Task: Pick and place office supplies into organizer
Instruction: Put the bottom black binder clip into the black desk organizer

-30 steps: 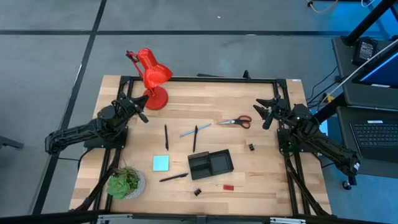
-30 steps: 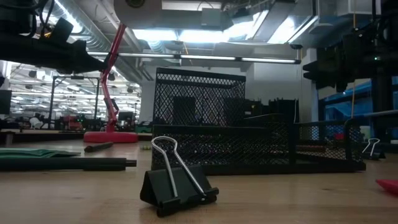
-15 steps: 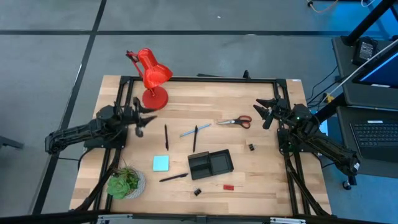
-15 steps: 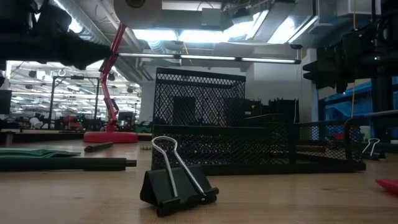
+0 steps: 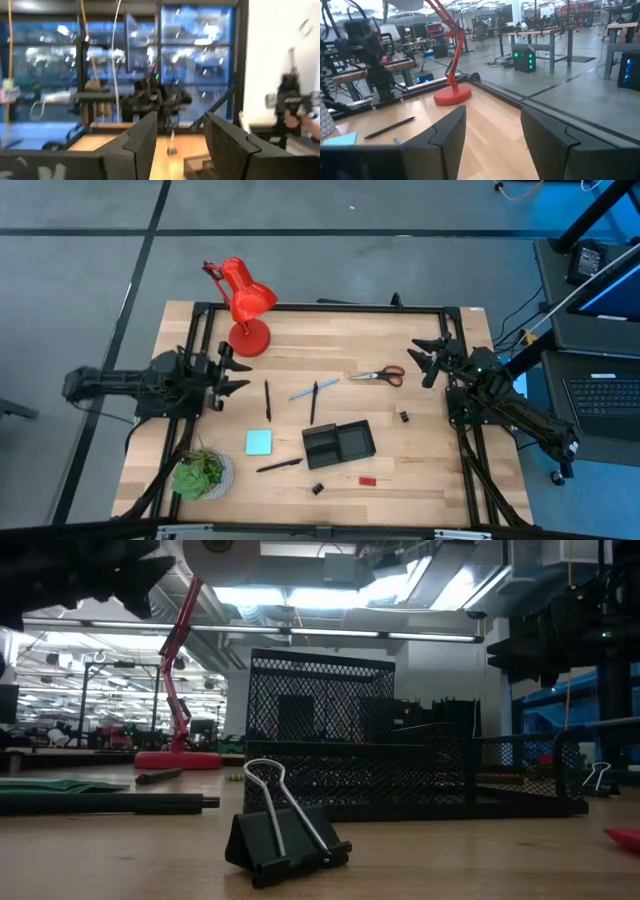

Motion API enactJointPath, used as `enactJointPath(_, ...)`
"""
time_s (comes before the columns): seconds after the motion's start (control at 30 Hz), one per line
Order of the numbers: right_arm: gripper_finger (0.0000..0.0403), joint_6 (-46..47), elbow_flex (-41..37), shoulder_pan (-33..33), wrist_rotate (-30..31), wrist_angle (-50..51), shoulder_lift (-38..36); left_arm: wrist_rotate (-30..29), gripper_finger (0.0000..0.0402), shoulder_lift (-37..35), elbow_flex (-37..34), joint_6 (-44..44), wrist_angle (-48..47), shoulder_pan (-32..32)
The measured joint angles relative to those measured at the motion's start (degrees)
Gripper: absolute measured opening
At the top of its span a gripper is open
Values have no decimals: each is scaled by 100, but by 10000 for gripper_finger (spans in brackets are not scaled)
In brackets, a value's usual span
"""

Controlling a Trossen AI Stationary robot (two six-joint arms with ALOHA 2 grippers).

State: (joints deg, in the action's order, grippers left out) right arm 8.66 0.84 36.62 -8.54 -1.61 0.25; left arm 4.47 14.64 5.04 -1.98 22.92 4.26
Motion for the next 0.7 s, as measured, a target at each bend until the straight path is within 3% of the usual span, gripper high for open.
enactJointPath(0.43, 193, -19, -1, 0, 0, 2, 1, -356, 157, 4140, 2435, 1280, -88, -2016)
enactJointPath(0.57, 193, -19, 0, 0, 0, 2, 1, -936, 157, 5208, 3282, 1472, -528, -2518)
enactJointPath(0.7, 193, -19, -1, 0, 0, 2, 1, -1694, 157, 6096, 4301, 1478, -1547, -2881)
